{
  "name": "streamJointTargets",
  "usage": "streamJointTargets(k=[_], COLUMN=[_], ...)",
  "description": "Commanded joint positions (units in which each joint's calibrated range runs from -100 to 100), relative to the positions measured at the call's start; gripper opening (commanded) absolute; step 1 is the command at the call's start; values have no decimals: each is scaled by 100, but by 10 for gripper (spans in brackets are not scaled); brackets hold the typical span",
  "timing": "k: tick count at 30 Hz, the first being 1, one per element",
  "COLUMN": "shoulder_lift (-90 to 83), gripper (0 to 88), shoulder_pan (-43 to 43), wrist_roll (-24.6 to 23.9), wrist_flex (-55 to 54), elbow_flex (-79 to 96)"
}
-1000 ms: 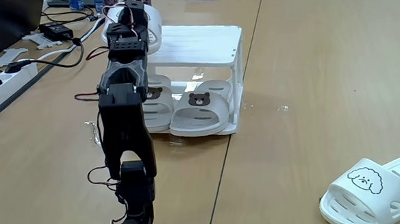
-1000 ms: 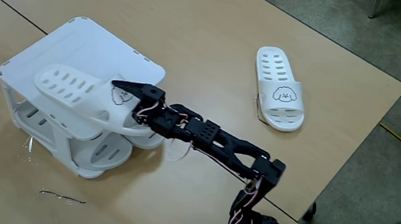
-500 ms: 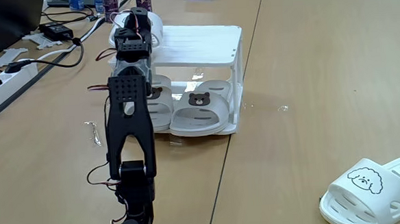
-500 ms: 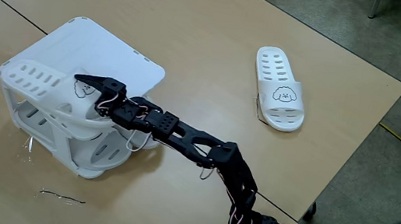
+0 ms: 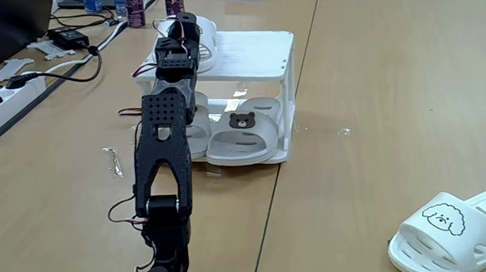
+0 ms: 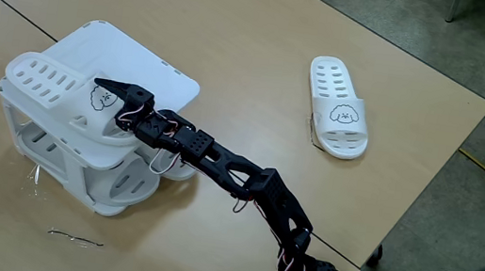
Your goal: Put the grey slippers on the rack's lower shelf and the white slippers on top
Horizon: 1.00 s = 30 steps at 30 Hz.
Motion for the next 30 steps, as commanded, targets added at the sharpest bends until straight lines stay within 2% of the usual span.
streamJointTargets(k=[1,17,22,24,26,27,30], shoulder_lift=[-438,-4619,-6176,-6681,-7118,-7261,-7556], gripper=[270,270,262,194,45,0,8], shoulder_pan=[21,62,449,663,1033,1214,1534], wrist_roll=[42,42,42,42,42,42,42], wrist_flex=[-34,-25,-51,-60,-68,-77,-241], elbow_flex=[-418,4779,5897,6105,6547,6808,7729])
